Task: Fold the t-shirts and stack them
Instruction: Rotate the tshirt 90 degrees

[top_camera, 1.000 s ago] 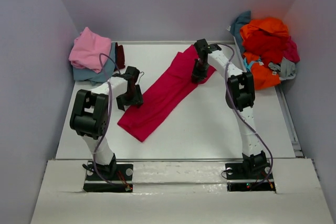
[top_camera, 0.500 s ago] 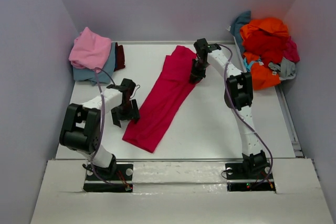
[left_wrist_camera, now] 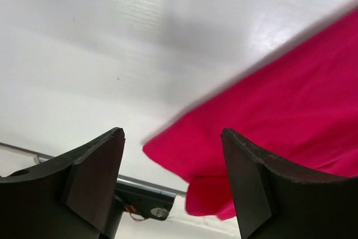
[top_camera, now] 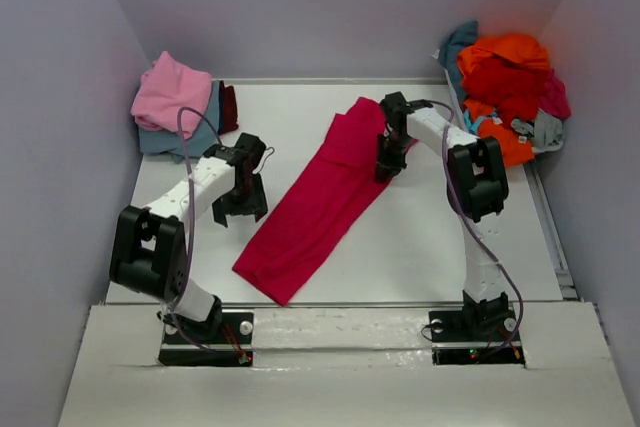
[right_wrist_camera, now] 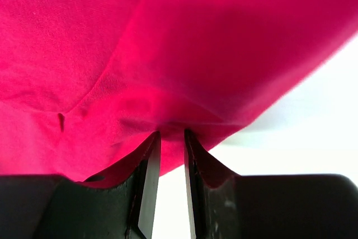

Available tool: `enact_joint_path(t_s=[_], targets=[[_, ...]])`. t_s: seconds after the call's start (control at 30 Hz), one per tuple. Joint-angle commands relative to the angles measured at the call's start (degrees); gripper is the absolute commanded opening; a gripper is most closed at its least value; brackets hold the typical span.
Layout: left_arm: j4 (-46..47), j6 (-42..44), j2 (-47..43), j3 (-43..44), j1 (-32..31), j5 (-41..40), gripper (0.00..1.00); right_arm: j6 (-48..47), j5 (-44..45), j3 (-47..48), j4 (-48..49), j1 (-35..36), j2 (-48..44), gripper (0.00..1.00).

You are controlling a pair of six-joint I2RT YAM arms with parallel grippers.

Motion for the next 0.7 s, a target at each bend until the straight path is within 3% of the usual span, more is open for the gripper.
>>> enact_joint_path(t_s=[0.0,0.1,0.43,0.67], targets=[[-1.82,0.69,3.38,7.36,-0.92,-3.88,0.82,-0.47,3.19,-8.7,2.5,0.44,-5.87,0.3],[-1.91,1.48,6.55,10.45,-1.55,-5.2,0.82,-0.11,2.4,-9.95,3.73,0.44,-6.68,0.3],[-0.41,5.79,15.69,20.82,-6.91,-4.51,0.81,3.31,6.97,3.85,-0.57,0.44,-3.87,0.31],[0.38,7.81,17.37,19.69,-9.54,-0.37,0.81,6.04,13.29,8.86,-3.03,0.44,-1.67,0.32]])
